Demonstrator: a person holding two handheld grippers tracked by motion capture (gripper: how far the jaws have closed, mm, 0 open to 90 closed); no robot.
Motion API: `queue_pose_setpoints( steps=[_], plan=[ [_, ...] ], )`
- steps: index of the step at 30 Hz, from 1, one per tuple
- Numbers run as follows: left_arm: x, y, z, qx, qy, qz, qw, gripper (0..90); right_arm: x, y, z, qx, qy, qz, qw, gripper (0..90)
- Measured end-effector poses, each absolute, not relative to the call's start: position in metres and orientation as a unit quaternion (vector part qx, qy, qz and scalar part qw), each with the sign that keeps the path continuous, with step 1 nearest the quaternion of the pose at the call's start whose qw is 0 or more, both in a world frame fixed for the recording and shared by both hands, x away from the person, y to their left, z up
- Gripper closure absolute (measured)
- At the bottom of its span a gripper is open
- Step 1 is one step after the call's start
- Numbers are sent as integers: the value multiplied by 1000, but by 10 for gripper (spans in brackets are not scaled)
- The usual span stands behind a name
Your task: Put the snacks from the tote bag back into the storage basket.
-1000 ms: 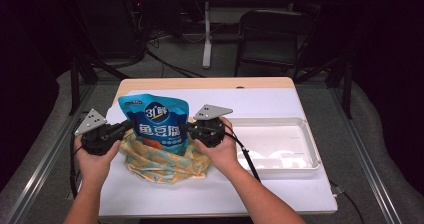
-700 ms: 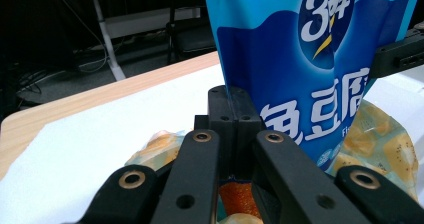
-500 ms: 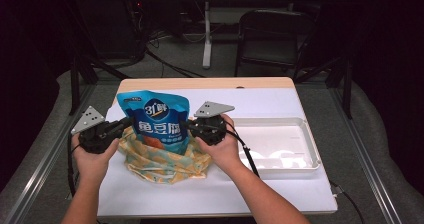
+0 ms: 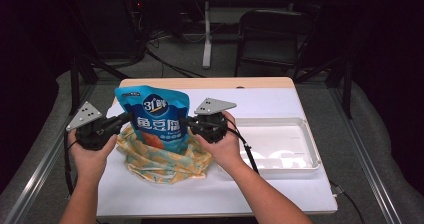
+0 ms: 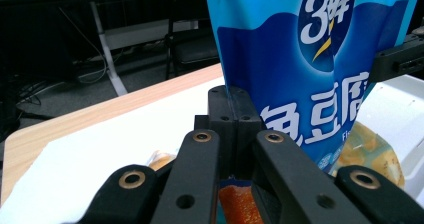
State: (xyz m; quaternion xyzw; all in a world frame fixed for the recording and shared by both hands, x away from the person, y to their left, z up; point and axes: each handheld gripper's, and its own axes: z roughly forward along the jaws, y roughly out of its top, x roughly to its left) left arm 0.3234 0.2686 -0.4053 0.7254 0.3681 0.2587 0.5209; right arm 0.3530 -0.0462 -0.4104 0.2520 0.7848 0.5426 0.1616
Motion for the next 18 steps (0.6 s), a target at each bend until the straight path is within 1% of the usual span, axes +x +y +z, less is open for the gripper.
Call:
queue_pose_setpoints(
  steps=[10, 18],
  plan=[
    [322, 266, -388, 721, 359, 268, 529, 900, 350, -50, -396, 248, 780, 548, 170, 900],
    [319, 261, -377, 717, 356, 265, 538, 900, 348, -56, -382, 242, 778, 553, 175, 900]
  ],
)
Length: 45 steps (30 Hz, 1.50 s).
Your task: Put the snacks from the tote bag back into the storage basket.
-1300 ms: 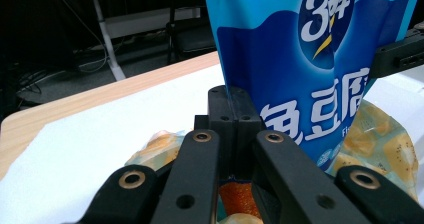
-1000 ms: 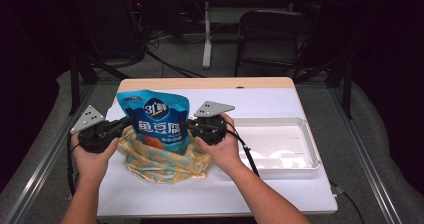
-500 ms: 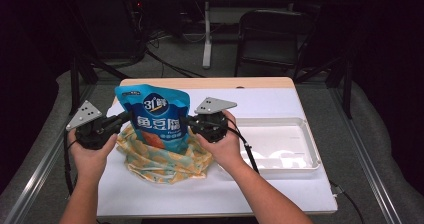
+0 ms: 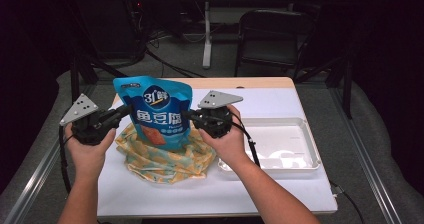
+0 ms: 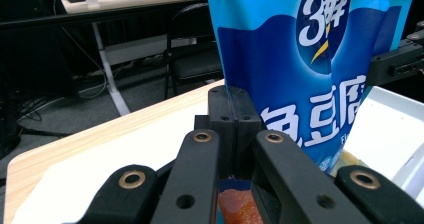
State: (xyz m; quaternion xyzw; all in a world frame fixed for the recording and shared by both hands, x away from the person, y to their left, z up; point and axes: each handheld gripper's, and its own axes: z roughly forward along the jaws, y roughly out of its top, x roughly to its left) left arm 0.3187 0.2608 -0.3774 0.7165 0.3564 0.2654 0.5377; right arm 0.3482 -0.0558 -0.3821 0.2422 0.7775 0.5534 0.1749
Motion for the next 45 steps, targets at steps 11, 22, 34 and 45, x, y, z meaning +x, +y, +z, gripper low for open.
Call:
queue_pose_setpoints(
  steps=[11, 22, 34, 45],
  plan=[
    [315, 242, -348, 725, 336, 272, 536, 900, 339, -73, -359, 244, 766, 568, 178, 900],
    [323, 191, -321, 740, 299, 258, 544, 900, 329, -126, -329, 264, 754, 566, 205, 900],
    [347, 110, -327, 762, 273, 218, 545, 900, 329, -209, -337, 316, 734, 559, 221, 900],
    [366, 64, -352, 773, 274, 194, 539, 900, 332, -251, -358, 346, 729, 538, 242, 900]
  ],
)
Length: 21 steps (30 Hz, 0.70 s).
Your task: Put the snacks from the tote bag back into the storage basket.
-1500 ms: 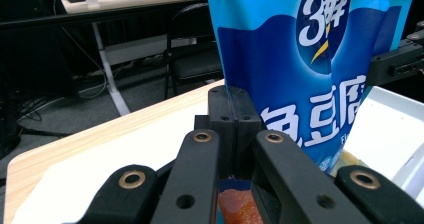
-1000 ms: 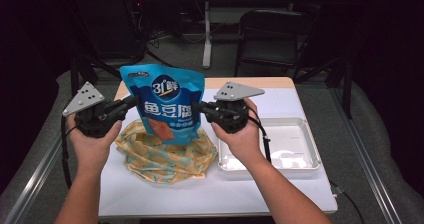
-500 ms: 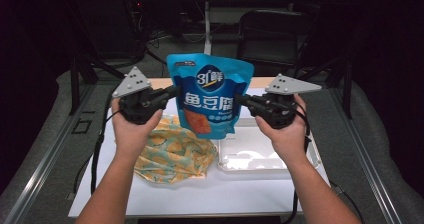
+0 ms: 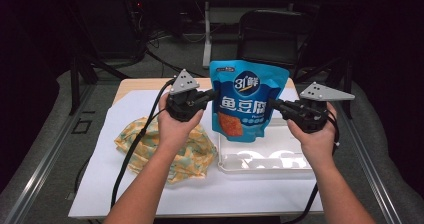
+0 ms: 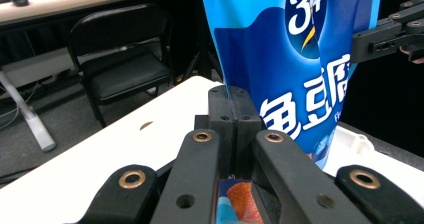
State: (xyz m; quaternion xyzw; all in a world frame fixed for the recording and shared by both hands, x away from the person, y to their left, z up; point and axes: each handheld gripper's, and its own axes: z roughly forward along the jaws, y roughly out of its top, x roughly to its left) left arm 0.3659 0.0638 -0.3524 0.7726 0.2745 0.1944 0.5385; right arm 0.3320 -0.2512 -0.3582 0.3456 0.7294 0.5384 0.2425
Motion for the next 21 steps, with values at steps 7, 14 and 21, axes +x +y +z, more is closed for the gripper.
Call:
queue_pose_setpoints(
  steps=[7, 14, 21],
  plan=[
    [376, 47, -374, 784, 278, 180, 525, 900, 338, -263, -379, 365, 731, 523, 242, 900],
    [383, 36, -396, 795, 281, 170, 510, 900, 342, -272, -400, 379, 734, 508, 245, 897],
    [386, 27, -412, 803, 283, 168, 497, 900, 342, -277, -419, 390, 735, 498, 243, 898]
  ],
)
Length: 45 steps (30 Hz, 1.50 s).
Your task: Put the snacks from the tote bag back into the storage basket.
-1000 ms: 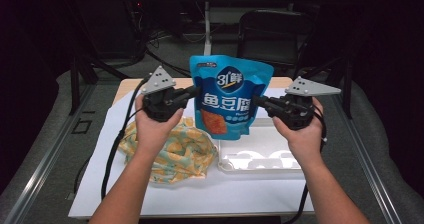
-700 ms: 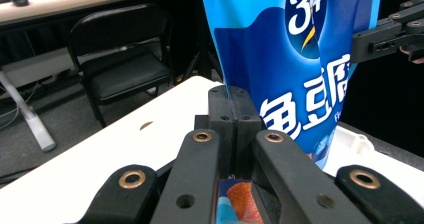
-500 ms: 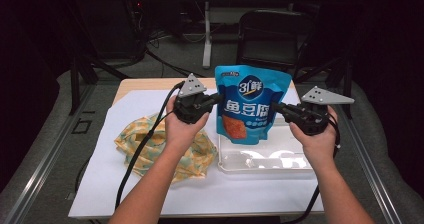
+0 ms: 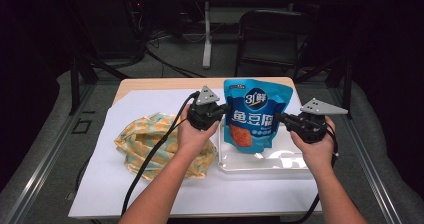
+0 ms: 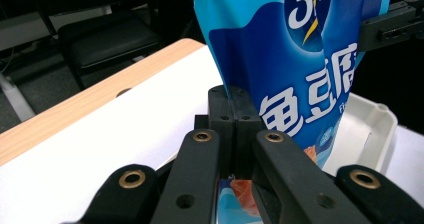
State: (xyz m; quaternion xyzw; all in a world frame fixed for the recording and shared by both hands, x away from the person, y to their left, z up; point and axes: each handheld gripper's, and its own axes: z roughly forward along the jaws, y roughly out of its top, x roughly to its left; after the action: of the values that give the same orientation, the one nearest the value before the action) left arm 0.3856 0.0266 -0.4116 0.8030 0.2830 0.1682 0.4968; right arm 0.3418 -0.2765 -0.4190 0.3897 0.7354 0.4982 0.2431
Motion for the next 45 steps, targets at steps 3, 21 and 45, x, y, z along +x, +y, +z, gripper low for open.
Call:
queue_pose_setpoints(
  steps=[3, 21, 45],
  plan=[
    [386, 24, -417, 806, 283, 164, 493, 900, 343, -280, -426, 395, 732, 501, 238, 896],
    [379, 20, -432, 813, 281, 150, 487, 888, 337, -287, -449, 415, 723, 502, 230, 839],
    [357, 57, -420, 793, 291, 158, 511, 565, 293, -299, -456, 437, 701, 496, 268, 559]
  ],
)
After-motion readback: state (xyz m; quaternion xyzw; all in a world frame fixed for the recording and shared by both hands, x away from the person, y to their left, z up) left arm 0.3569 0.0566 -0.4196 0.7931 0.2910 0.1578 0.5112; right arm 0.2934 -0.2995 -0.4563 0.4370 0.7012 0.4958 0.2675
